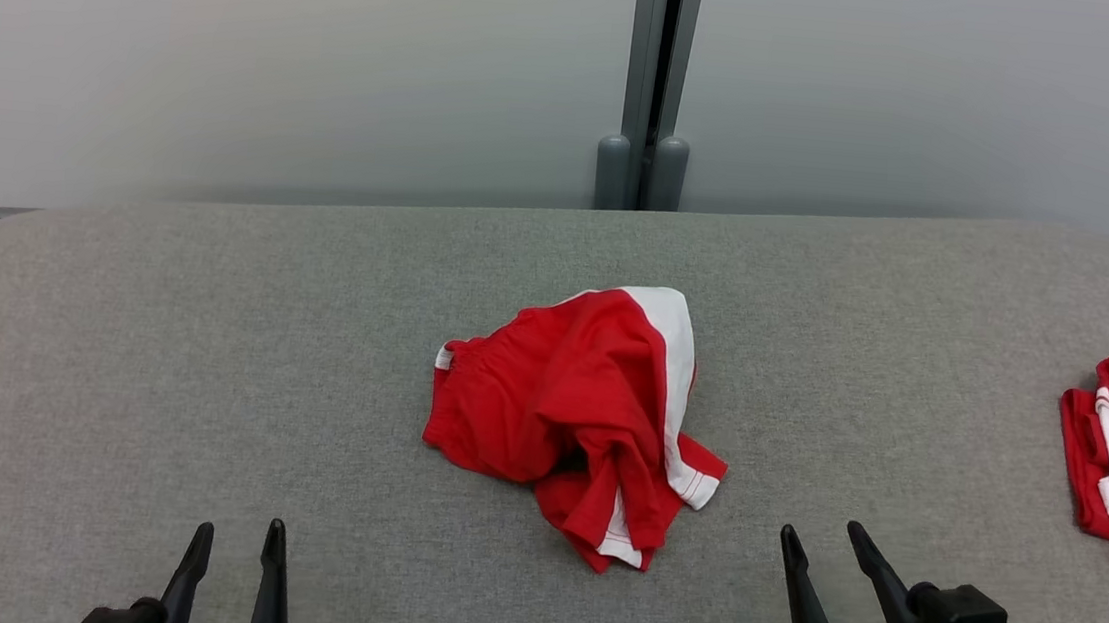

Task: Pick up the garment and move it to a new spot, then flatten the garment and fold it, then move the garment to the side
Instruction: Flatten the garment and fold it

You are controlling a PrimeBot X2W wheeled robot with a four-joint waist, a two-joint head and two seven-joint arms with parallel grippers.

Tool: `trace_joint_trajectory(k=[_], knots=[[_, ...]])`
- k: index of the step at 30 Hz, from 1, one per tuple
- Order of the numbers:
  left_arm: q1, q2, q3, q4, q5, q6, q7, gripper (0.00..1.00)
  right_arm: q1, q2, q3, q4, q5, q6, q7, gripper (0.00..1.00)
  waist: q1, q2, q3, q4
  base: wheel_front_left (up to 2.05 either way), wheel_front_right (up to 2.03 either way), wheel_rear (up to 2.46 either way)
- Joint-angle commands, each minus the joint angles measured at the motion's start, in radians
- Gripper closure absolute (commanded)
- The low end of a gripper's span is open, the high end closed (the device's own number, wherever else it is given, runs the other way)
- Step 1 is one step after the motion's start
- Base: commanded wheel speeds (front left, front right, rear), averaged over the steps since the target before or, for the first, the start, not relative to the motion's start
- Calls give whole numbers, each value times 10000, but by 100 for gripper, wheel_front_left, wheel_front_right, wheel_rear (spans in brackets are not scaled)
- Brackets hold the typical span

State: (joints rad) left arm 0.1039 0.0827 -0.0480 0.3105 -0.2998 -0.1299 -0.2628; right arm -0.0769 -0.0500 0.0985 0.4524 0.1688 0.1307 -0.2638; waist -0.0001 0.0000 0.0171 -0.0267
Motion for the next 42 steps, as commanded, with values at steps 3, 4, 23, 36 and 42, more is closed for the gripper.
trace_joint_trajectory(k=[3, 4, 23, 36, 42], knots=[[-342, 41, -143, -112, -43, -11, -24, 0, -382, -24, 269, 208, -174, 0, -5, 0, 1, 0, 280, 103, 0, 0, 0], [-404, 76, -165, -133, -90, -11, -24, 0, -512, -23, 389, 336, -262, 0, -5, 0, 1, 0, 395, 135, 0, 0, 0], [-1520, 918, -1084, -44, -959, -12, -24, 0, -3068, -27, 855, 3065, -1280, 0, 8, 0, 1, 0, 2213, 1084, 0, 0, 0], [-1588, 660, -1352, 25, -1008, -13, -24, 0, -3771, -23, -339, 776, -1836, 0, -19, 100, 1, 0, 1790, 1104, 0, 0, 0], [-1436, 481, -1504, 254, -920, -13, -24, 0, -5409, -18, -389, -215, -2417, 0, -18, 100, 1, 0, 1280, 1503, 0, 0, 0]])
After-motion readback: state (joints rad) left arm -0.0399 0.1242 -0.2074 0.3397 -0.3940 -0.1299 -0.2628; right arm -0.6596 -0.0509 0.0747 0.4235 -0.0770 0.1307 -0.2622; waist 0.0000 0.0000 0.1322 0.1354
